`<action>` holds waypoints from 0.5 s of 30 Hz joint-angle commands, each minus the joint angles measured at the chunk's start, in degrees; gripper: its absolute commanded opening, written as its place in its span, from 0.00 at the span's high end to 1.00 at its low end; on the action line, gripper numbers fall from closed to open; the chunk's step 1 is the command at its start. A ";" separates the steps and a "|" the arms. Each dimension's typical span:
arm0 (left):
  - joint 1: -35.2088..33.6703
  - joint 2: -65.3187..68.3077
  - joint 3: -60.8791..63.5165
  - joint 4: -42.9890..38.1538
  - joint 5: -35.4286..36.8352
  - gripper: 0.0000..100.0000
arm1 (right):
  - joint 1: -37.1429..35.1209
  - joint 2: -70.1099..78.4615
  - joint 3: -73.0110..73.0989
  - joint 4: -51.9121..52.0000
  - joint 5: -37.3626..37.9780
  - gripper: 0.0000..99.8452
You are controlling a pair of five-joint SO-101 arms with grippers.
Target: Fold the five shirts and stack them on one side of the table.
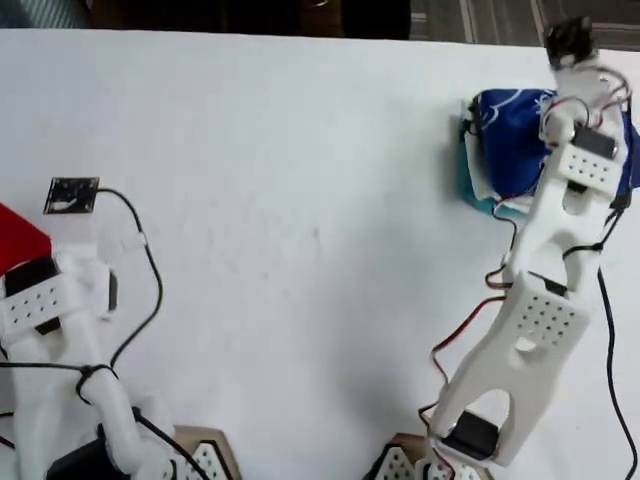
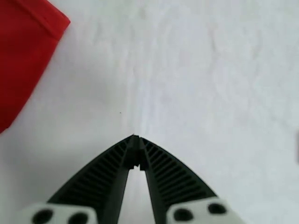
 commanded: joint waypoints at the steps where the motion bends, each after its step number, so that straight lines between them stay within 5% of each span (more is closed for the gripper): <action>1: -0.79 -1.76 -0.31 -0.26 -0.18 0.97 | 2.86 2.51 -5.10 -1.98 1.32 0.97; 8: -0.97 -1.85 -0.66 0.35 -0.18 0.97 | 4.09 1.10 -9.49 0.57 -0.09 0.97; 15: -0.97 -1.85 -9.98 9.93 0.00 0.95 | 2.15 -8.92 -18.46 18.15 -19.69 0.97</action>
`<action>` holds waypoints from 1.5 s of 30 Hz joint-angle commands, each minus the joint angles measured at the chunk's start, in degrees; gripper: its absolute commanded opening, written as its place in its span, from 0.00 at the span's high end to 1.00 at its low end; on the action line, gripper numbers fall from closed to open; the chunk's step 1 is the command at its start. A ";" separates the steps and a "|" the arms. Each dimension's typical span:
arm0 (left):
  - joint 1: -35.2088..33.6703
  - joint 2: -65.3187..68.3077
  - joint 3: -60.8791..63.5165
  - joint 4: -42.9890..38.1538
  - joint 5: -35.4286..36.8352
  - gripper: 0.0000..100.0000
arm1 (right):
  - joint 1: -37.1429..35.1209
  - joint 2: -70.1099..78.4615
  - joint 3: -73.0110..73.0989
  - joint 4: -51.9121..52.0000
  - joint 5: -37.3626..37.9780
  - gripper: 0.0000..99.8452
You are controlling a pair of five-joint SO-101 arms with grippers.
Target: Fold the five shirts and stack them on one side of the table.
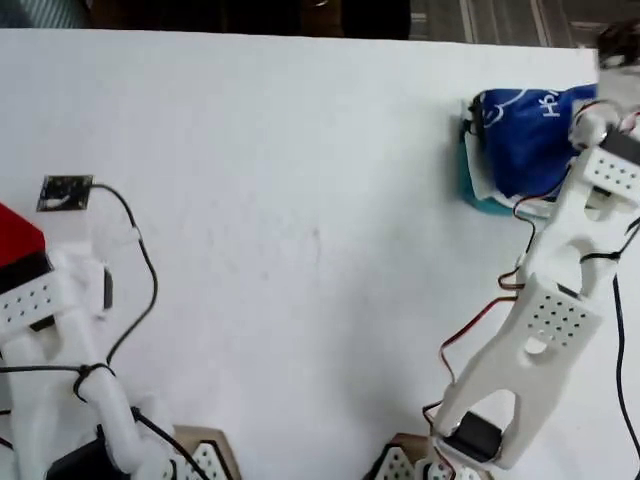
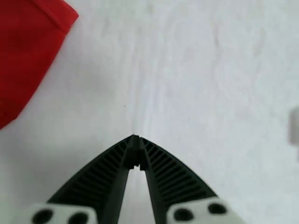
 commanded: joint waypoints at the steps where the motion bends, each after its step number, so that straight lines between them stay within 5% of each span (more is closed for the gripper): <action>1: -0.70 -1.85 -7.08 6.24 -0.18 0.92 | -1.89 -10.15 -6.68 9.54 -5.54 0.97; 6: -5.89 -1.32 -13.67 10.29 -5.36 0.76 | -5.32 -16.40 -9.32 27.30 -5.54 0.97; 15: -28.22 0.26 -15.34 -5.80 -18.46 0.75 | -14.46 -25.10 -9.58 54.37 -1.58 0.93; 22: -34.11 19.34 -23.69 -14.77 -20.57 0.75 | -17.10 -35.74 -1.05 55.69 -0.53 0.84; 35: -24.88 49.93 -56.84 8.53 -18.90 0.75 | -17.10 -78.37 53.01 55.43 -0.18 0.84; 45: -7.12 60.57 -69.93 13.63 -11.43 0.75 | -16.84 -98.68 68.04 55.08 -0.09 0.84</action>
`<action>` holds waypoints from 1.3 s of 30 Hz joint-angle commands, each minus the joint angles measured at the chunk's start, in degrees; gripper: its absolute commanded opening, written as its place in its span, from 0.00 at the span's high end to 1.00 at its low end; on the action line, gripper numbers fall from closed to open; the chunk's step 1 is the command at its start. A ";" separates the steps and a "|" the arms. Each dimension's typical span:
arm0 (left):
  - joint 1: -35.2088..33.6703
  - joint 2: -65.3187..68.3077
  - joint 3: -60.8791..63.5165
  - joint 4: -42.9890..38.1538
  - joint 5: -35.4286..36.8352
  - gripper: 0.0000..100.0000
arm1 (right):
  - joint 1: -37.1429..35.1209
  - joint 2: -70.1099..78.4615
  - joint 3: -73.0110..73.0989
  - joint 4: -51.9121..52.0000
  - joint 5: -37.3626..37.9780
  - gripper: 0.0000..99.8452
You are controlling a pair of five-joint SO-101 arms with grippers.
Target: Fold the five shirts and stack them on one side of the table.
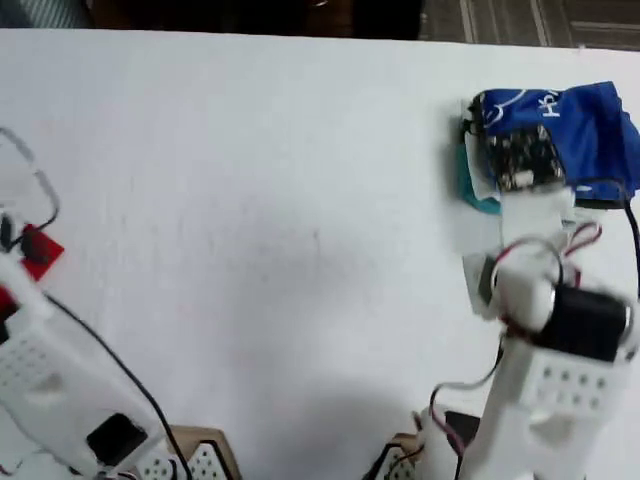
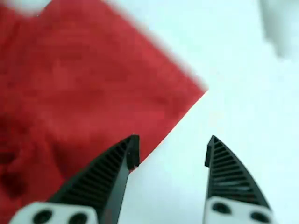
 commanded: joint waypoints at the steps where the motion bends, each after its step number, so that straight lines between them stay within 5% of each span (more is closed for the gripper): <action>1: 5.54 3.34 -5.32 0.35 2.29 0.75 | -0.13 -6.73 1.41 0.84 0.53 0.84; 9: 6.95 17.49 -19.12 2.55 4.66 0.76 | 0.04 -16.57 7.82 1.10 8.62 0.84; 25: 1.93 23.65 -43.12 19.69 4.40 0.76 | -0.31 -19.30 19.43 -1.98 8.70 0.84; 39: -14.86 24.09 -47.08 18.11 -11.43 0.76 | -0.31 -19.30 21.01 -2.51 8.88 0.84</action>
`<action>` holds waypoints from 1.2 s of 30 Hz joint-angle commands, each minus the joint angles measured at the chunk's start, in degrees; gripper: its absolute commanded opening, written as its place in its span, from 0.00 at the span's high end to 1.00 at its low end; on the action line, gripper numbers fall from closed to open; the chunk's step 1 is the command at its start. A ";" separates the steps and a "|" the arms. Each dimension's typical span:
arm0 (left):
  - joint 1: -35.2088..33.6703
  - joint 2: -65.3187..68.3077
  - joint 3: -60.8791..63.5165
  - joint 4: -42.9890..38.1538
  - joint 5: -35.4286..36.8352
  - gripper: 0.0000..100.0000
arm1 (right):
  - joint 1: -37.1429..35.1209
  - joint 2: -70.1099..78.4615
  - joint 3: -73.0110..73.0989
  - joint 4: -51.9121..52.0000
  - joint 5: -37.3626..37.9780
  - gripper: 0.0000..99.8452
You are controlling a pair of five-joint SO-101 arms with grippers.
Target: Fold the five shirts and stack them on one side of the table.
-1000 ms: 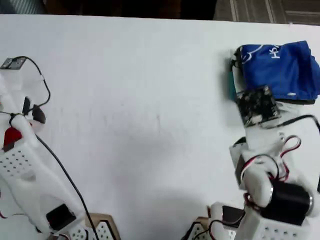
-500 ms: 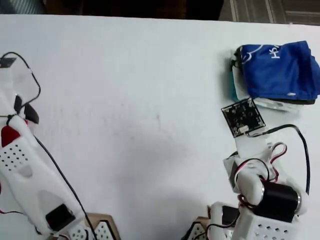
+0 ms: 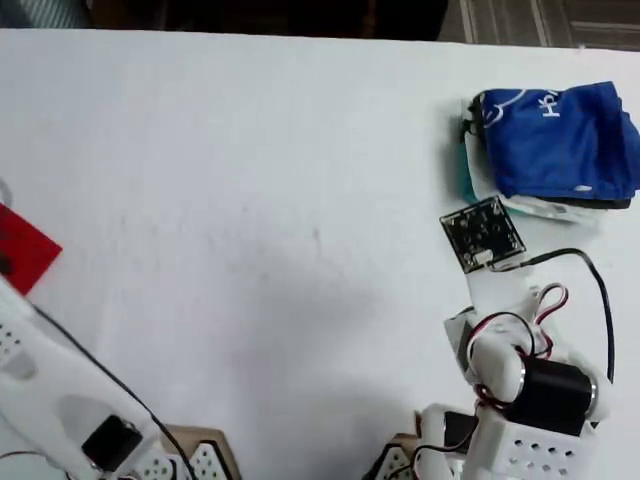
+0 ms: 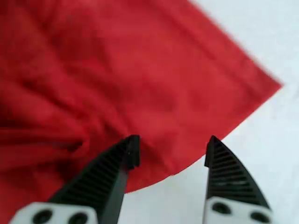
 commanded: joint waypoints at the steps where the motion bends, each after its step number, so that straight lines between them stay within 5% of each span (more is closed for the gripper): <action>1: -4.57 -2.11 -2.15 -1.49 -4.48 0.76 | -0.13 -0.66 -0.18 -1.89 0.44 0.84; 17: -10.20 -2.11 19.21 -21.19 -8.00 0.76 | 0.04 -1.01 -0.18 -3.38 0.18 0.84; 20: -9.14 -2.20 21.14 -19.25 -9.23 0.81 | -0.04 -0.75 -0.18 -3.38 0.09 0.84; 23: -7.21 -2.64 21.05 -14.86 -8.79 0.99 | -0.13 -0.75 -0.18 -3.74 0.00 0.84; 32: 4.31 -2.90 16.40 0.79 -0.44 0.97 | -0.13 -0.66 -0.09 -3.82 0.00 0.84; 36: 10.11 -5.45 14.37 1.32 5.54 0.97 | 0.13 -0.66 2.37 -6.11 -0.09 0.84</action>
